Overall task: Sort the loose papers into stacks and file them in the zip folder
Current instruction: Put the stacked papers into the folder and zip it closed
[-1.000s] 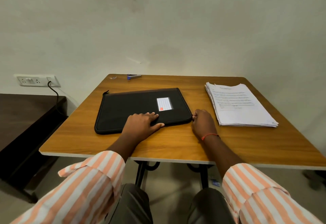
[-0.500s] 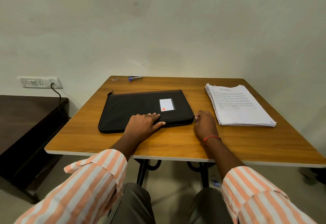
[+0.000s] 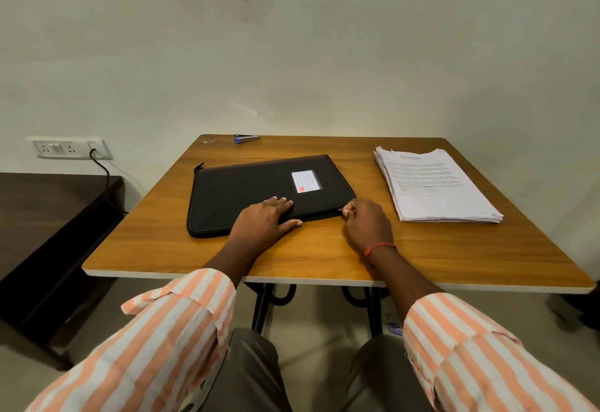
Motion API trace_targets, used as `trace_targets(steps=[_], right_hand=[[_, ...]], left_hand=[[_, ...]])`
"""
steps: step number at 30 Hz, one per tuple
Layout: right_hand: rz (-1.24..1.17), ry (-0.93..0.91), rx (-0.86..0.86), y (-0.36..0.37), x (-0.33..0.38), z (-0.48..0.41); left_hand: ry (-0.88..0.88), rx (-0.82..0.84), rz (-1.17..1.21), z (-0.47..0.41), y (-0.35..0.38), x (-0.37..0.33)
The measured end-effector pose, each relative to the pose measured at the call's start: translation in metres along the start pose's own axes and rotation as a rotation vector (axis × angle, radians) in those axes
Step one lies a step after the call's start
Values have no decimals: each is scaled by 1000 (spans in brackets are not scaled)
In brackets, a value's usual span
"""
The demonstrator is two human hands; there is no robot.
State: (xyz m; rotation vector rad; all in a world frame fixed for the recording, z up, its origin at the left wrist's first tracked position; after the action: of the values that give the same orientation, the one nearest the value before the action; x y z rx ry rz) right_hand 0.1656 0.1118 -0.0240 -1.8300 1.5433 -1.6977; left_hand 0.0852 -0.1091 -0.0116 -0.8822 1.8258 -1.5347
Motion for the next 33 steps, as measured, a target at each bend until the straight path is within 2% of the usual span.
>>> trace_targets(steps=[6, 8, 12, 15, 19, 23, 25, 30, 33], right_hand=[[70, 184, -119, -7, -15, -31], [116, 195, -126, -7, -14, -37], [158, 179, -118, -4, -14, -44], [146, 163, -106, -1, -11, -41], [74, 147, -25, 8, -11, -37], [56, -29, 122, 27, 14, -26], [45, -46, 104, 34, 22, -22], [-168, 111, 25, 26, 10, -28], [-139, 50, 79, 28, 15, -29]], left_hand=[[-110, -102, -31, 15, -3, 17], [-162, -86, -48, 16, 0, 21], [-392, -44, 5, 23, 5, 34], [-444, -28, 72, 23, 9, 39], [-451, -52, 96, 23, 9, 39], [-405, -91, 130, 25, 4, 36], [-343, -110, 150, 25, 4, 35], [-209, -220, 270, 30, 2, 33], [-111, -236, 302, 31, 1, 26]])
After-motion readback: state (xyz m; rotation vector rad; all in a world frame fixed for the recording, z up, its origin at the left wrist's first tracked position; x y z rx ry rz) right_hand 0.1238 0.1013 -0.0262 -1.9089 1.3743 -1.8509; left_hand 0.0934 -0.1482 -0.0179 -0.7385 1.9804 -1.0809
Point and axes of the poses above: each hand's wrist, its own z-axis away from the middle knuckle, its own y-axis out of the palm, x = y × z, the point moved 5 cm from there along -z, towards the middle knuckle, and after that the axes turned 1 degree about x, right-handed, at the moved point
